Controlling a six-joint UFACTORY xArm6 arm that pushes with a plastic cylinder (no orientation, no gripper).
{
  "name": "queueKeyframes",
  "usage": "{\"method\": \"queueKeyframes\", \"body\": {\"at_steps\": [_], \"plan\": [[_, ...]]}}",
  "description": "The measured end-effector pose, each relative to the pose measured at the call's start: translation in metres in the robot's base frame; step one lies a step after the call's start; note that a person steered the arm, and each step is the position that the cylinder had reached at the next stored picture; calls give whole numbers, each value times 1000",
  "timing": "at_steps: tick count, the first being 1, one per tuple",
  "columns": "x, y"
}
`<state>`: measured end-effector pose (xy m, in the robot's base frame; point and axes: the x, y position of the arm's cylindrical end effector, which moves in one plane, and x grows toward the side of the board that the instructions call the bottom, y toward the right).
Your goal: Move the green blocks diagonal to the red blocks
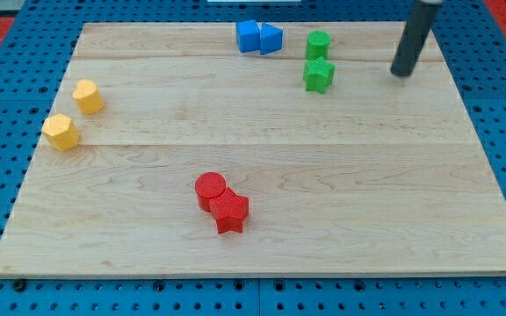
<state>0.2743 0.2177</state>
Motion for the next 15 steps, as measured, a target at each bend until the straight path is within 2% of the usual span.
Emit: {"method": "queueKeyframes", "body": {"at_steps": [1,2,3,4,5,6,7,8,9,10,11,12,13,14,15], "plan": [[-48,-44],[-46,-113],[4,-133],[54,-133],[59,-113],[67,-144],[113,-116],[120,-47],[81,-95],[8,-67],[-1,-129],[40,-188],[34,-207],[64,-239],[99,-190]]}}
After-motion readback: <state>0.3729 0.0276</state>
